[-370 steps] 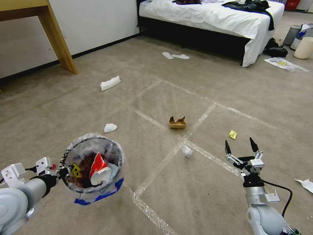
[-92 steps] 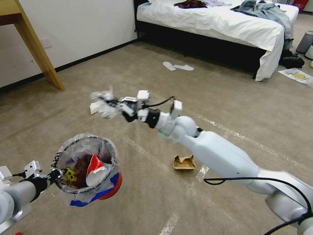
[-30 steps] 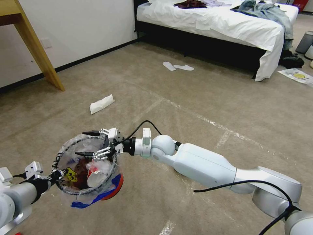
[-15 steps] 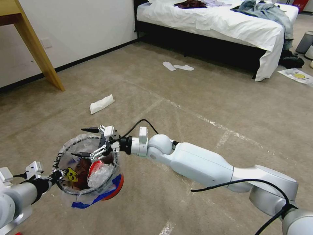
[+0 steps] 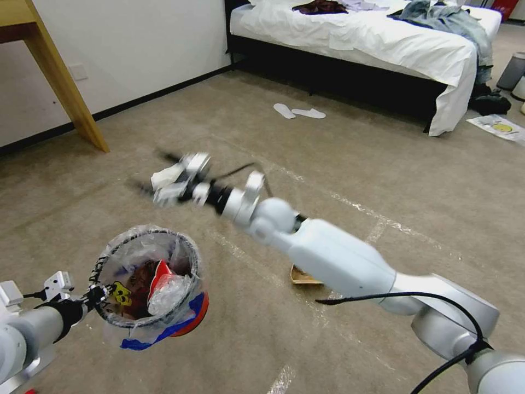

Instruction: Pick up the trash bin and place the garbage on the floor into it.

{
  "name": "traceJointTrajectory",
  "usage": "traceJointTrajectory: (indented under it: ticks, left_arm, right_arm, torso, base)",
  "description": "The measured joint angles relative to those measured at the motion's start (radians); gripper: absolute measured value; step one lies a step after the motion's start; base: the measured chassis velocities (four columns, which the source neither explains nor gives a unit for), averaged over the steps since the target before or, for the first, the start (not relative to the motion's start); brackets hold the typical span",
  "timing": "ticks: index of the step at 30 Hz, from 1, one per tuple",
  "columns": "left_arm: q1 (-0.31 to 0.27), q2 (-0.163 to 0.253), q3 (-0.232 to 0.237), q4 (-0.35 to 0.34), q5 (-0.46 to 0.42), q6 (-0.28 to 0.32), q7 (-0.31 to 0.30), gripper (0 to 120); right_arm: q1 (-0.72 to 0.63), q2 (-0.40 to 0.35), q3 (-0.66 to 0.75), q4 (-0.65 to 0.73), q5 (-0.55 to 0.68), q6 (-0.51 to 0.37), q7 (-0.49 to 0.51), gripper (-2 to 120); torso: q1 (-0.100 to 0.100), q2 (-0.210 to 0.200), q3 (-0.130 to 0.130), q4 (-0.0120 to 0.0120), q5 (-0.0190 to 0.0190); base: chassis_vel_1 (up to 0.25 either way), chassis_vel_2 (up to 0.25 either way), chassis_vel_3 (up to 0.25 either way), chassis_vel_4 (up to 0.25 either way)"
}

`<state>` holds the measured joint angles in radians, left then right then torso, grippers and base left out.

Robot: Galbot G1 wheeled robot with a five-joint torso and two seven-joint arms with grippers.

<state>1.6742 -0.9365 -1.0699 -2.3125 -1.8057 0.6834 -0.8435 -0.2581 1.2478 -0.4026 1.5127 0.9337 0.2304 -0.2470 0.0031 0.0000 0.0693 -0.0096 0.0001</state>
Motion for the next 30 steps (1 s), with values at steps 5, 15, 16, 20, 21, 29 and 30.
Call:
traceJointTrajectory:
  ticks: [5, 15, 16, 20, 21, 29, 30]
  left_arm:
    - [0.007, 0.017, -0.024, -0.004, -0.009, 0.009, -0.007, 1]
    - [0.029, 0.011, -0.051, -0.015, -0.017, 0.016, -0.018, 1]
    - [0.030, 0.008, -0.052, -0.017, -0.017, 0.017, -0.019, 1]
    - [0.034, 0.000, -0.056, -0.024, -0.016, 0.018, -0.020, 1]
    - [0.036, -0.002, -0.061, -0.027, -0.015, 0.019, -0.020, 1]
    - [0.050, -0.012, -0.086, -0.040, -0.021, 0.026, -0.029, 1]
    - [0.050, -0.012, -0.086, -0.040, -0.021, 0.026, -0.029, 1]
  right_arm:
    - [-0.175, -0.134, 0.197, 0.059, -0.083, -0.004, 0.072, 100]
    - [-0.587, -0.240, 0.614, 0.180, -0.310, 0.001, 0.104, 100]
    - [-0.636, -0.236, 0.666, 0.193, -0.336, 0.005, 0.106, 100]
    - [-0.752, -0.214, 0.780, 0.229, -0.381, 0.017, 0.108, 100]
    - [-0.806, -0.197, 0.832, 0.239, -0.401, 0.032, 0.092, 100]
    - [-0.953, -0.133, 0.946, 0.260, -0.485, 0.084, 0.059, 100]
    - [-0.953, -0.133, 0.946, 0.260, -0.485, 0.084, 0.059, 100]
  torso:
    - [0.000, 0.000, 0.000, -0.0001, 0.0004]
    - [0.000, 0.000, 0.000, -0.0001, 0.0005]
    - [0.000, 0.000, 0.000, -0.0002, 0.0006]
    - [0.000, 0.000, 0.000, -0.0002, 0.0002]
    - [0.000, 0.000, 0.000, -0.0001, 0.0000]
    - [0.000, 0.000, 0.000, 0.0001, -0.0001]
    - [0.000, 0.000, 0.000, 0.0001, -0.0001]
  base:
    - [0.000, 0.000, 0.000, 0.000]
    - [0.000, 0.000, 0.000, 0.000]
    - [0.000, 0.000, 0.000, 0.000]
    - [0.000, 0.000, 0.000, 0.000]
    - [0.000, 0.000, 0.000, 0.000]
    - [0.000, 0.000, 0.000, 0.000]
    - [0.000, 0.000, 0.000, 0.000]
